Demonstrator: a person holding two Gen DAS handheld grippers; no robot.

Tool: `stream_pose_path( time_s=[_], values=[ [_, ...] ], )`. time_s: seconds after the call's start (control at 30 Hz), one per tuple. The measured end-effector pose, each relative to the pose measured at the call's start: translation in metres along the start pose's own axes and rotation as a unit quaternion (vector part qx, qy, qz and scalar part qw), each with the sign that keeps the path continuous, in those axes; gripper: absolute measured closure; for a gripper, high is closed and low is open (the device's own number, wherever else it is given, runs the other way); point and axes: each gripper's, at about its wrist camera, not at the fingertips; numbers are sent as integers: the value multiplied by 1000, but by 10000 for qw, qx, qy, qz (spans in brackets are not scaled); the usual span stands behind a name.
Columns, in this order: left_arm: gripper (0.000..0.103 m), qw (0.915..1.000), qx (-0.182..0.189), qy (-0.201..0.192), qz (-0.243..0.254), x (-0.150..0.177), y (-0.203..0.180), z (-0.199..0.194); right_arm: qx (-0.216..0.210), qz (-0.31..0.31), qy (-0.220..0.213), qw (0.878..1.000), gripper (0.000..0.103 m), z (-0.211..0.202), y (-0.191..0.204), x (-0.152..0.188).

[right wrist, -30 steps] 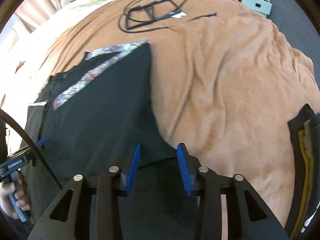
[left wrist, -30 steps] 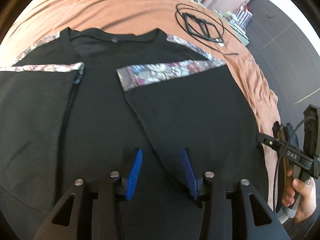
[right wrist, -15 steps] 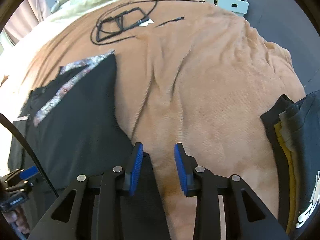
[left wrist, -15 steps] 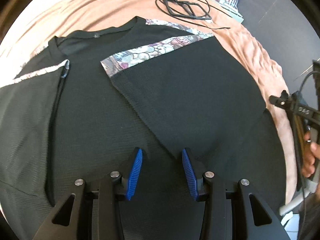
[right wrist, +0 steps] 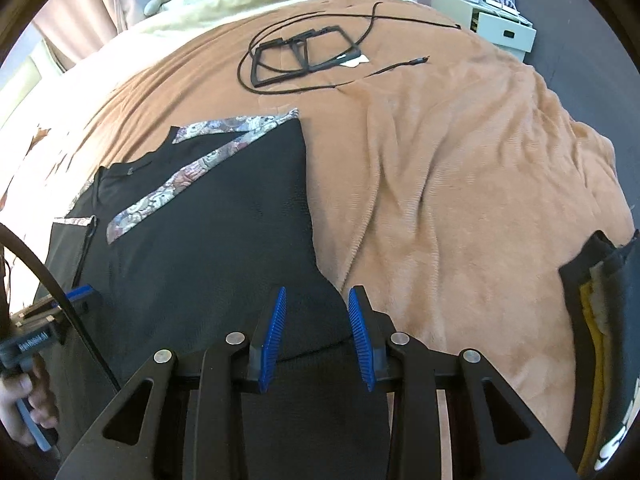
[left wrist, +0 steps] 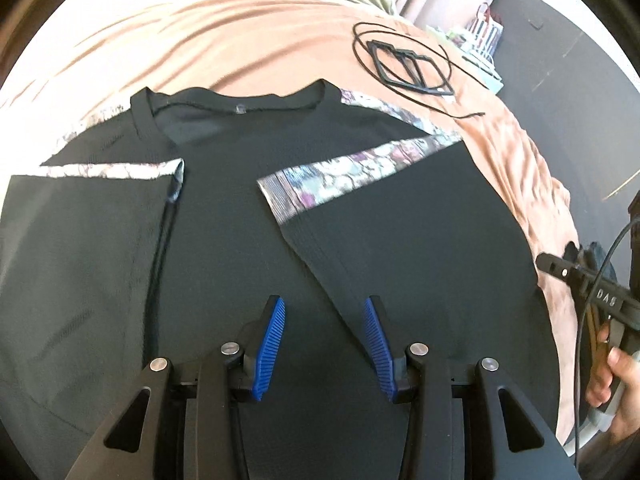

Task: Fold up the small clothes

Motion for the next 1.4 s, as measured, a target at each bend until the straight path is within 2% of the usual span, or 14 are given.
stream_pose_path(
  time_s=[0.23, 0.47, 0.53, 0.7, 0.93, 1.0, 1.03, 1.07, 1.1, 1.13, 1.2, 1.27, 1.33, 1.4],
  values=[
    [66, 9991, -331, 68, 271, -19, -3, 31, 195, 178, 333, 9991, 78, 38, -7, 2],
    [71, 9970, -654, 48, 417, -35, -3, 37, 331, 149, 316, 9988, 78, 27, -3, 1],
    [73, 9968, -725, 21, 324, -36, 1, 29, 412, 109, 240, 9988, 78, 15, -1, 2],
    [72, 9986, -440, -240, 173, -31, 9, -12, 636, -41, -159, 9978, 78, -25, 6, 6],
    [68, 9985, -306, -424, 146, -14, 16, -72, 548, -86, -314, 9980, 77, -73, 24, 22],
    [59, 9982, -295, -506, 130, -8, 19, -88, 571, -95, -362, 9977, 71, -89, 33, 29],
    [56, 9978, -315, -570, 125, -5, 22, -98, 563, -96, -381, 9976, 60, -96, 31, 29],
    [46, 9974, -331, -622, 122, -4, 23, -105, 564, -124, -427, 9974, 43, -106, 38, 33],
    [35, 9970, -342, -681, 121, -1, 25, -114, 567, -155, -468, 9972, 35, -113, 42, 35],
    [28, 9966, -345, -736, 116, 1, 27, -122, 564, -191, -523, 9969, 23, -120, 45, 38],
    [8, 9951, -378, -910, 92, 9, 32, -142, 528, -235, -568, 9967, 16, -134, 53, 45],
    [2, 9938, -367, -1049, 65, 15, 36, -156, 512, -259, -527, 9970, 9, -144, 59, 54],
    [1, 9930, -365, -1120, 16, 22, 40, -169, 604, -298, -500, 9965, 0, -152, 65, 60],
    [1, 9929, -357, -1131, -10, 30, 43, -180, 631, -287, -510, 9963, 0, -164, 69, 67]
  ],
)
Point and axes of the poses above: each gripper's, at about its wrist camera, not at the fingertips, and z roughly the way its jaws point, y to its left, x to its underside, and after that the axes turned 1 degree about x, right-handed
